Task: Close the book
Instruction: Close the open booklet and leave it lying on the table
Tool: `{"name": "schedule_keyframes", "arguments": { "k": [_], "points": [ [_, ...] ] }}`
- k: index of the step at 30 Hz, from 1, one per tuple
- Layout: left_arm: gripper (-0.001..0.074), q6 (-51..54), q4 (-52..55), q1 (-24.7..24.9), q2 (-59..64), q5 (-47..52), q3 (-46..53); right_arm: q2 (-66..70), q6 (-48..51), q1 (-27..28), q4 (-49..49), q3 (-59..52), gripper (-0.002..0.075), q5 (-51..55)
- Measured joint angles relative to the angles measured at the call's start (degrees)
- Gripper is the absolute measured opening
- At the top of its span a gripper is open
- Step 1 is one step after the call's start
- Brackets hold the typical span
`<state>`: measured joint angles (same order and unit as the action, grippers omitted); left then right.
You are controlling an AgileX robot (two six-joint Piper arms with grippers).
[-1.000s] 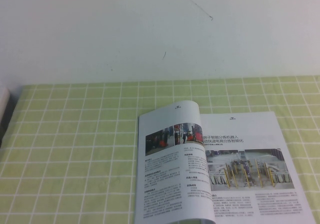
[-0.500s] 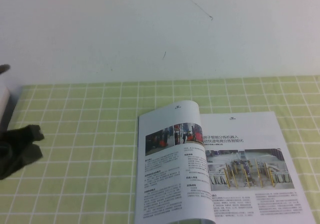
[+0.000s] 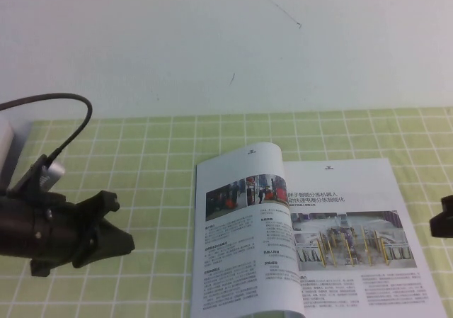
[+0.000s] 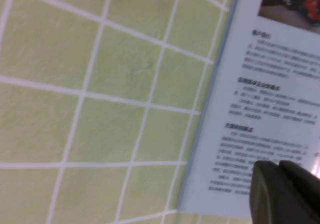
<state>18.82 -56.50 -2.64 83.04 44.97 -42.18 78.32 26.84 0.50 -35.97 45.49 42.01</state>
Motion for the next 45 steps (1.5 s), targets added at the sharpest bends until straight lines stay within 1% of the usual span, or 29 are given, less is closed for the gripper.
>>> {"name": "schedule_keyframes", "arguments": {
  "k": [4,6,9,12,15,17,20,22,25,26,28,29,32,35,37,40,45],
  "points": [
    [-0.0004,8.55,-12.53,0.00,2.28,-0.11,-0.05,7.76,11.24,0.00,-7.83,0.24,-0.0003,1.35],
    [-0.0004,13.41,-18.18,0.00,3.27,-1.38,-0.05,10.70,14.36,0.00,-8.77,0.22,-0.0003,1.48],
    [-0.0004,18.93,-23.45,0.00,4.72,-4.67,-0.28,13.96,17.64,-0.25,-9.06,0.22,-0.0003,1.04],
    [-0.0004,21.95,-25.65,0.00,6.33,-5.21,-0.34,15.19,20.85,-2.08,-9.56,0.22,-0.0003,-2.50],
    [-0.0004,27.81,-26.04,0.00,7.95,-4.09,-0.42,15.19,24.39,-5.57,-9.97,0.36,-0.0003,-6.26],
    [-0.0004,29.79,-25.25,0.23,8.39,-3.09,-0.42,15.19,24.76,-8.52,-7.90,1.18,-0.0003,-8.16],
    [-0.0004,30.07,-21.96,0.34,8.52,-2.59,-0.82,15.19,18.89,-13.78,1.38,3.02,-0.0003,-10.14],
    [-0.0004,28.10,-16.96,0.45,8.52,-2.59,-1.80,15.19,10.09,-16.62,12.19,4.62,-0.0003,-10.13],
    [-0.0004,21.28,-4.26,1.49,8.52,-3.48,-4.22,15.19,-3.09,-19.01,26.41,6.58,-0.0003,-9.30],
    [-0.0004,18.12,0.63,2.32,8.41,-4.22,-5.05,15.19,-6.41,-19.28,28.94,6.89,-0.0003,-9.25],
    [-0.0004,11.34,9.13,4.41,8.02,-5.42,-6.45,15.19,-10.04,-19.39,32.18,7.46,-0.0003,-9.20],
    [-0.0004,8.07,14.04,6.21,7.72,-6.16,-7.31,15.19,-10.65,-19.39,32.69,7.55,-0.0003,-9.20],
    [-0.0004,0.57,21.06,10.78,7.51,-8.40,-8.28,15.19,-12.09,-19.39,32.72,7.70,-0.0003,-10.13],
    [-0.0004,-3.08,23.74,15.93,7.89,-11.17,-8.55,15.19,-12.13,-19.39,30.61,7.70,-0.0003,-11.70],
    [-0.0004,-4.43,24.11,18.17,8.71,-13.22,-8.55,15.19,-12.22,-19.39,28.56,7.70,-0.0003,-11.55],
    [-0.0004,-4.94,23.83,19.18,10.09,-15.30,-8.55,15.57,-12.22,-19.39,26.37,7.70,-0.0003,-10.21],
    [-0.0004,-5.07,21.11,19.18,11.78,-17.84,-8.55,18.89,-12.22,-19.39,25.61,7.70,-0.0003,-8.72]
  ]
}}
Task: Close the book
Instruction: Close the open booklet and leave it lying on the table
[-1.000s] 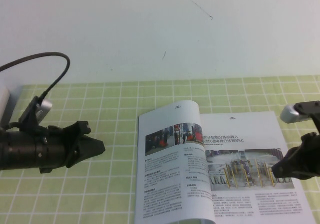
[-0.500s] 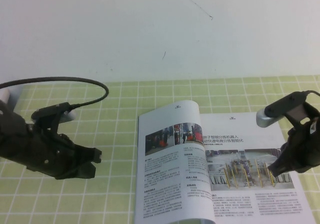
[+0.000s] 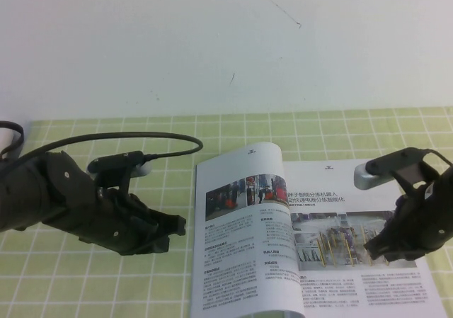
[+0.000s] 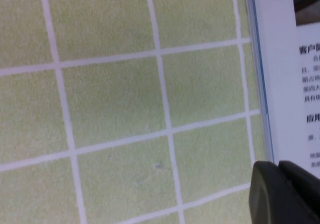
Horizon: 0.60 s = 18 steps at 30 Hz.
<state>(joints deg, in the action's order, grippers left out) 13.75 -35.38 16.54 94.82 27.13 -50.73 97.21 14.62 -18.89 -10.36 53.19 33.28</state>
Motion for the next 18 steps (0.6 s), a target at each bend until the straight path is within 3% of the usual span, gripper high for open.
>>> {"name": "schedule_keyframes", "arguments": {
  "k": [11,18],
  "points": [
    [-0.0004,1.23,-9.13,0.00,3.31,-1.56,0.00,6.58,0.00,0.00,-0.54,0.00,-0.0003,0.22],
    [-0.0004,9.65,-18.84,0.00,5.62,-1.66,0.00,7.61,0.00,0.00,-0.63,0.51,-0.0003,0.80]
  ]
}}
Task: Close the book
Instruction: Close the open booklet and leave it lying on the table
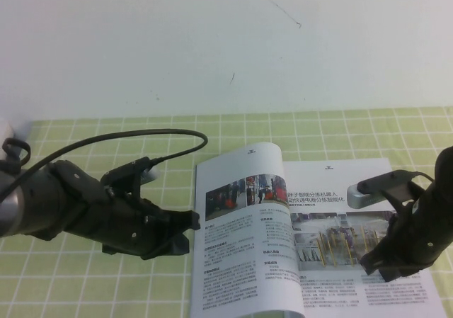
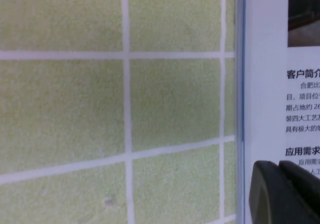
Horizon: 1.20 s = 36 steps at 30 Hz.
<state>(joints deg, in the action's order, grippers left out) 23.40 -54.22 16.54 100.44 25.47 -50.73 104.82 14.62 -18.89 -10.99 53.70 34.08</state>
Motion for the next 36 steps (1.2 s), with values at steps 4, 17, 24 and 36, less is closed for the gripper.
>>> {"name": "schedule_keyframes", "arguments": {
  "k": [4,17,24,36],
  "points": [
    [-0.0004,3.93,-4.70,0.00,1.59,0.00,-0.03,0.04,0.00,0.00,0.00,0.08,-0.0003,0.00],
    [-0.0004,9.23,-11.19,3.44,5.63,-0.82,-0.63,0.04,0.00,0.00,0.00,0.08,-0.0003,0.00],
    [-0.0004,17.98,-22.41,7.21,6.11,-1.18,-0.63,0.04,0.00,0.00,0.00,0.08,-0.0003,0.00],
    [-0.0004,38.68,-43.11,7.49,6.23,1.27,-0.98,0.04,0.00,0.00,-0.16,0.08,-0.0003,0.00]
  ]
}}
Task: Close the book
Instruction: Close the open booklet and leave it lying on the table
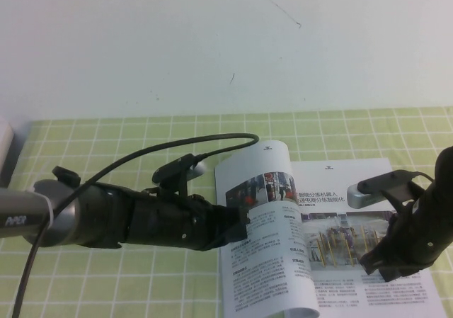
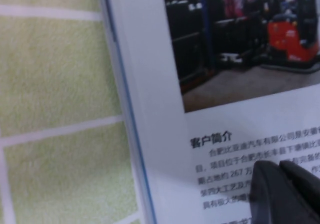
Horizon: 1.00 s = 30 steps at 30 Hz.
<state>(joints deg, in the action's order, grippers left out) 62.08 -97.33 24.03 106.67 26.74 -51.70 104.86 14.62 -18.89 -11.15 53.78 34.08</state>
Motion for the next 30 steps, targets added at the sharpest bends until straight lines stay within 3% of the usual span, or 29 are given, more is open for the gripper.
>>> {"name": "schedule_keyframes", "arguments": {
  "k": [9,12,21,30],
  "points": [
    [-0.0004,-3.30,1.57,-2.03,-1.25,-1.72,-0.44,0.00,0.10,0.00,-0.10,0.00,-0.0003,0.00],
    [-0.0004,-8.12,7.01,-3.61,-2.81,-3.83,-0.59,0.00,0.10,0.00,-0.10,0.00,-0.0003,0.00],
    [-0.0004,-32.76,37.15,-4.52,-3.42,-6.57,-0.68,0.00,0.41,0.00,-0.10,0.00,-0.0003,0.00],
    [-0.0004,-35.12,39.26,-4.52,-1.71,-6.66,-0.68,0.00,0.41,0.00,-0.10,0.00,-0.0003,0.00]
  ]
}}
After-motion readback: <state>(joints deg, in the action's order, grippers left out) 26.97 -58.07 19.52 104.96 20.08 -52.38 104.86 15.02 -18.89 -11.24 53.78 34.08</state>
